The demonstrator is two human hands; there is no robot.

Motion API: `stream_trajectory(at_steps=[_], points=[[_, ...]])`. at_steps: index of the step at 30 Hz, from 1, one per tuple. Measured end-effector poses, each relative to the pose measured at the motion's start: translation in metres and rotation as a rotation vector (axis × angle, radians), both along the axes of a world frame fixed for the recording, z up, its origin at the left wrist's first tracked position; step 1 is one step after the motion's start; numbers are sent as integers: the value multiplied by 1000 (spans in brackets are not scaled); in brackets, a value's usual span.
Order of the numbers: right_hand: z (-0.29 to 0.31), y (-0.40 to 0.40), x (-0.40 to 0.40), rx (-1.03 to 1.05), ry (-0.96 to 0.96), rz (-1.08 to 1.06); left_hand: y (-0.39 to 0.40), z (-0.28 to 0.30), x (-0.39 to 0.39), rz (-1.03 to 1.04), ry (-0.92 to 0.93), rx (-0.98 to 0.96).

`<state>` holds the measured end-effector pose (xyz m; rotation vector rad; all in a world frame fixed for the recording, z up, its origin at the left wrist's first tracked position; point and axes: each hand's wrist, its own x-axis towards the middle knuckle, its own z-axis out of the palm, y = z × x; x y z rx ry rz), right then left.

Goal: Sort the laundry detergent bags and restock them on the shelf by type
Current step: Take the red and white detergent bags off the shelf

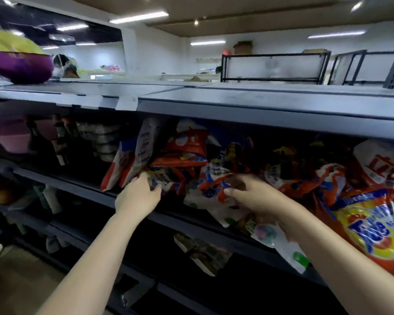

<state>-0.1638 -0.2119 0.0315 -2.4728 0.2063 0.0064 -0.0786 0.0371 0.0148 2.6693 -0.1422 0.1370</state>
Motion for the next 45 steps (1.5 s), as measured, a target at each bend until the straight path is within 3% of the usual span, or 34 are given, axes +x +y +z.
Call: stream_trajectory(at_steps=[3,7,11,16,22,27,30,35,38,42,45], points=[[-8,25,49,83,-83,-56,15,-14,49,24,13,-39],[-14,40,107,41,-258,-188,26,-33,98,29,27,-163],[-20,44,157,69,-346,-293,32,-51,132,-14,-77,-230],[-36,33,226,-82,-185,-449,36,-65,156,-12,-246,-270],[-36,43,263,192,-164,-484,46,-75,183,38,-230,-361],[-23,69,245,150,-464,-443,49,-73,198,-3,-233,-306],[-29,88,203,309,-613,-380,46,-68,201,20,-162,-238],[-49,86,150,695,-238,-453,41,-65,204,15,-166,-147],[-56,73,152,1054,-234,-519,40,-58,201,-28,-177,-87],[-49,67,152,1015,-332,-696,36,-39,190,-9,-129,64],[-28,72,134,931,-415,-742,33,-24,178,6,-290,65]])
